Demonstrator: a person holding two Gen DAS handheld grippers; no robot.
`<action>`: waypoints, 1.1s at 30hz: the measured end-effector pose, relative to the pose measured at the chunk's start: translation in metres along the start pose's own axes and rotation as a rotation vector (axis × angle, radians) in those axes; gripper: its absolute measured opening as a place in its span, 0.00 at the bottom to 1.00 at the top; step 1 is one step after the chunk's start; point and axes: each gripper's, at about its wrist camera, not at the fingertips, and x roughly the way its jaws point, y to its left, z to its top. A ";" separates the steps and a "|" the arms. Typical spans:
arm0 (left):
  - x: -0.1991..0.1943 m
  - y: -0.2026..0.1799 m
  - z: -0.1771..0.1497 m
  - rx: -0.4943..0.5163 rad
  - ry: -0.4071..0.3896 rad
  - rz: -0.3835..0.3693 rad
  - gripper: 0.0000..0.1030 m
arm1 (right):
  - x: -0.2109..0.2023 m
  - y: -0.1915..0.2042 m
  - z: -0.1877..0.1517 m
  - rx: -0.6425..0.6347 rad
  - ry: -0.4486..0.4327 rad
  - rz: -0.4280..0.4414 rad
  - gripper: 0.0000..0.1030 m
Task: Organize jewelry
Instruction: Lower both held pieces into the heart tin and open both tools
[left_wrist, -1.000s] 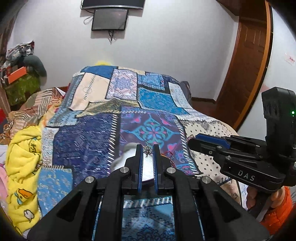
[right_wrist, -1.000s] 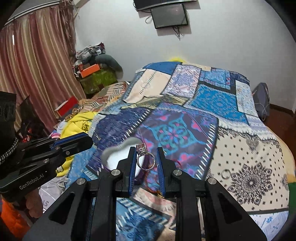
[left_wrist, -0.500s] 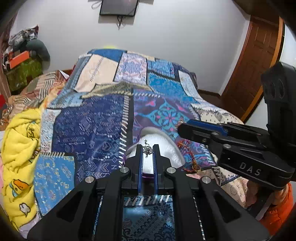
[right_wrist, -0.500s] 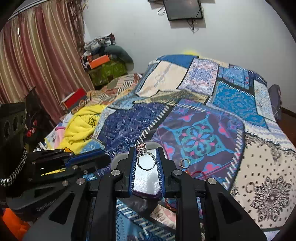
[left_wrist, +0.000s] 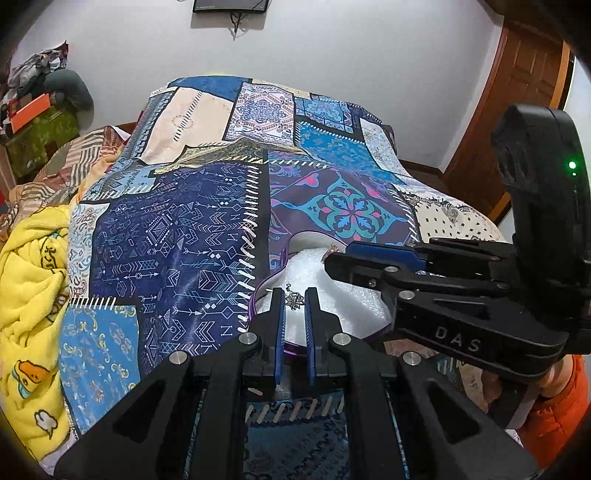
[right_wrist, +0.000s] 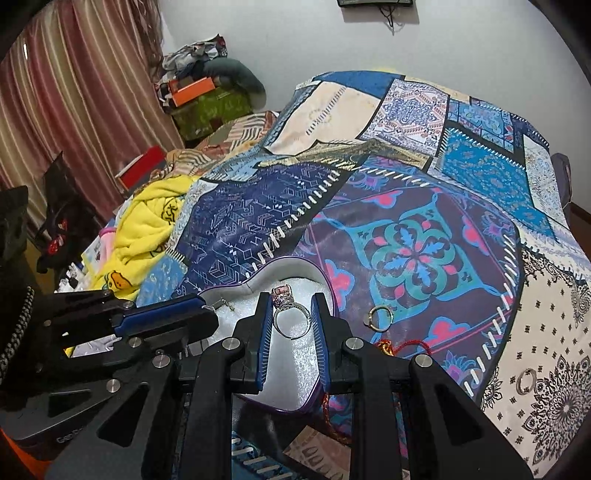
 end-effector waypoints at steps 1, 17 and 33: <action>0.000 0.000 0.000 0.000 0.000 0.003 0.08 | 0.001 0.000 0.000 -0.002 0.001 -0.001 0.18; -0.012 0.004 0.000 -0.025 -0.002 0.024 0.23 | -0.003 0.001 0.002 -0.014 -0.004 -0.033 0.30; -0.044 -0.015 0.005 -0.006 -0.035 0.046 0.28 | -0.058 -0.008 -0.003 0.014 -0.084 -0.100 0.32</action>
